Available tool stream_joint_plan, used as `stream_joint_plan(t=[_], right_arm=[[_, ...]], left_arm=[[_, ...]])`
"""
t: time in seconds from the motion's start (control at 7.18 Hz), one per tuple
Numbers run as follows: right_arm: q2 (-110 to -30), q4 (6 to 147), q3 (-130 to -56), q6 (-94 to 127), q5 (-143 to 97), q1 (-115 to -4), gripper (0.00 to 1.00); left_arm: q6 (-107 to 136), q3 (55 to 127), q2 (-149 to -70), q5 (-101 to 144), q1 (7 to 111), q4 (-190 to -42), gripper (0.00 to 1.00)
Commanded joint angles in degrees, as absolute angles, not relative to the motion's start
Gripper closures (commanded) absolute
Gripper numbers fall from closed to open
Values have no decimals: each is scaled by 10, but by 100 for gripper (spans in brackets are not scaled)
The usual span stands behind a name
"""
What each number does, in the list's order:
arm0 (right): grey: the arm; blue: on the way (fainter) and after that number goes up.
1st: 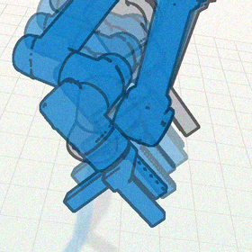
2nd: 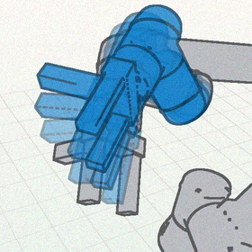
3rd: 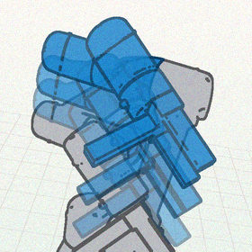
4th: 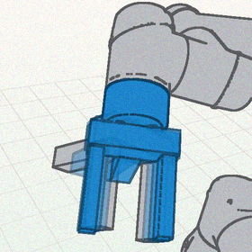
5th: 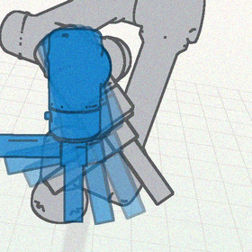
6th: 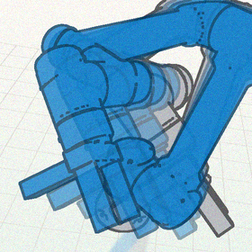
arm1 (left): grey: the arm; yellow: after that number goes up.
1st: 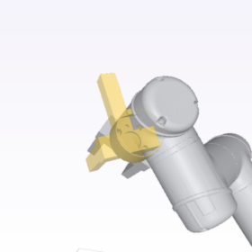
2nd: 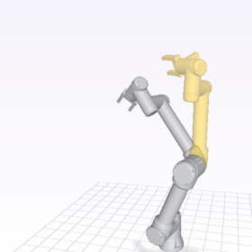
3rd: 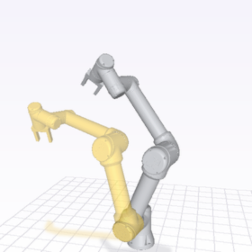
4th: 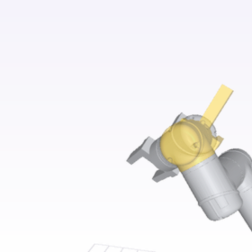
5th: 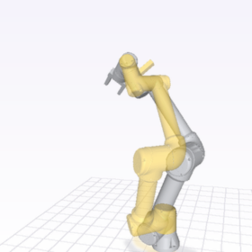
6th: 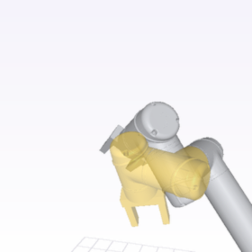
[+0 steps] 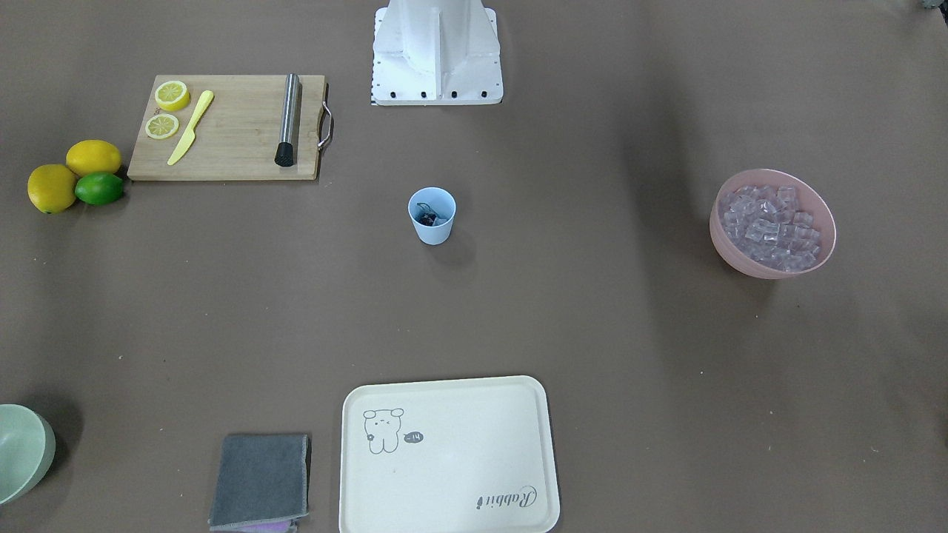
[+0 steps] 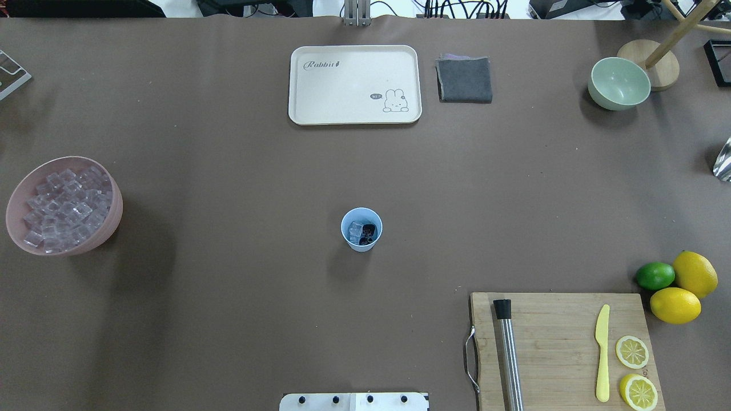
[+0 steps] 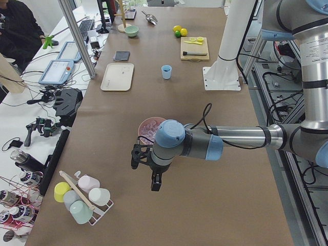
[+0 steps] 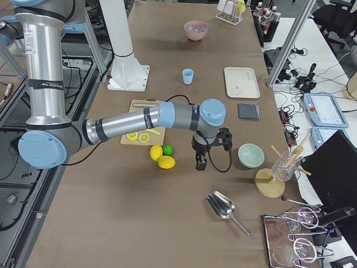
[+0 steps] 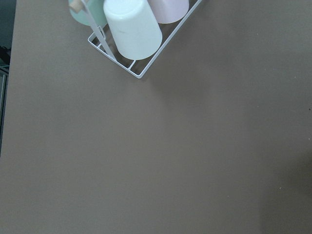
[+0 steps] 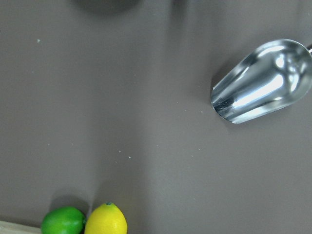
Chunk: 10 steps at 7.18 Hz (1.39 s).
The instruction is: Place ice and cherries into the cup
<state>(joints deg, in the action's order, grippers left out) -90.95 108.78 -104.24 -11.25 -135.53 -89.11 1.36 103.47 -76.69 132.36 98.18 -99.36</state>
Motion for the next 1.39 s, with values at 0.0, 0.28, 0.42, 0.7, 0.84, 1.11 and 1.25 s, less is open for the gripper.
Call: stream_joint_plan(t=[0.0,0.28,0.42,0.7,0.84,1.11,1.25], right_arm=[[-936,1087,-987,-200,-1355,-966,0],[-962,1086,-979,-207,-1337,-999,0],[-965,1087,-978,-204,-1333,-1007,0],[-963,1087,-975,-191,-1332,-1014,0],[-963,1087,-976,-161,-1333,-1013,0],[-963,1086,-975,-151,-1329,-1013,0],[-955,1085,-978,-142,-1329,-1010,0]], left_arm=[[13,1033,-760,1324,989,-994,2],[13,1022,-760,1322,985,-995,2],[19,1024,-764,1323,983,-994,2],[59,1033,-788,1321,940,-993,2],[62,1033,-795,1318,929,-998,2],[62,1032,-807,1317,923,-998,2],[60,1033,-808,1317,924,-998,2]])
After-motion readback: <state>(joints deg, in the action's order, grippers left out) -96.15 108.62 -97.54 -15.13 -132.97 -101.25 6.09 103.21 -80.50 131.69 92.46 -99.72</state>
